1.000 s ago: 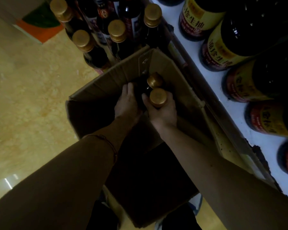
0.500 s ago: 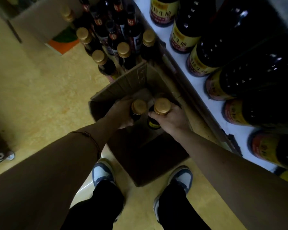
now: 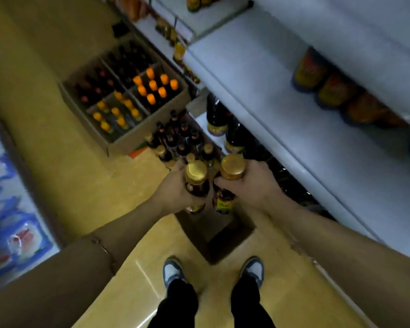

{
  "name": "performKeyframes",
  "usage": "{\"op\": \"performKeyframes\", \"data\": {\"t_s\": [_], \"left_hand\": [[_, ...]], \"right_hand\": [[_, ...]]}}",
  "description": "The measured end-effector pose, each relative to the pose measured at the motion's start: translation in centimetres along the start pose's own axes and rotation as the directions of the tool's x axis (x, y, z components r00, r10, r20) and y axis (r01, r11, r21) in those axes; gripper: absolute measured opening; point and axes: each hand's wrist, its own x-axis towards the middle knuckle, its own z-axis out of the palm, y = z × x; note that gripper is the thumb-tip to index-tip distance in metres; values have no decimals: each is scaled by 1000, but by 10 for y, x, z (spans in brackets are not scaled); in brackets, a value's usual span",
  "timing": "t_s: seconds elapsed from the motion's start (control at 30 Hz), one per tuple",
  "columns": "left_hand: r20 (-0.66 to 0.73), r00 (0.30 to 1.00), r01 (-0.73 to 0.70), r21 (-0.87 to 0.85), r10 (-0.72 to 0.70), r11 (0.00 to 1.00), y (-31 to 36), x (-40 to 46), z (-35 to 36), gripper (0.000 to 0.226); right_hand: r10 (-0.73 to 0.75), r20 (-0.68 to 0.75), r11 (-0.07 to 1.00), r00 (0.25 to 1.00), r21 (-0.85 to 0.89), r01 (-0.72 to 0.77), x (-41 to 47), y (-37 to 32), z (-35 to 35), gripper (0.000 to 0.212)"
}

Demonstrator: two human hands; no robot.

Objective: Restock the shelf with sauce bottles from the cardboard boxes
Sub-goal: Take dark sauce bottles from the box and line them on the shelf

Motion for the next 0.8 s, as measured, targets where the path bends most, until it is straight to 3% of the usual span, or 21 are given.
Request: {"op": "performKeyframes", "data": {"t_s": [0.1, 0.33, 0.6, 0.7, 0.8], "left_hand": [[-3, 998, -57, 18, 57, 998, 46, -33, -51, 73], [97, 947, -319, 189, 305, 929, 172, -100, -180, 59], [106, 862, -503, 297, 495, 812, 289, -179, -293, 47], [127, 833, -550, 287, 538, 784, 321, -199, -320, 54], [117, 814, -576, 291, 569, 764, 347, -214, -339, 61]], "right_hand": [[-28, -23, 999, 999, -29, 28, -33, -65, -47, 27], [-92, -188, 996, 978, -19, 90, -101, -202, -136, 40], [-215, -369, 976, 904, -39, 216, -181, -328, -221, 38], [-290, -411, 956, 864, -88, 279, -210, -363, -244, 26], [-332, -470, 942, 818, -126, 310, -229, -391, -262, 35]]}}
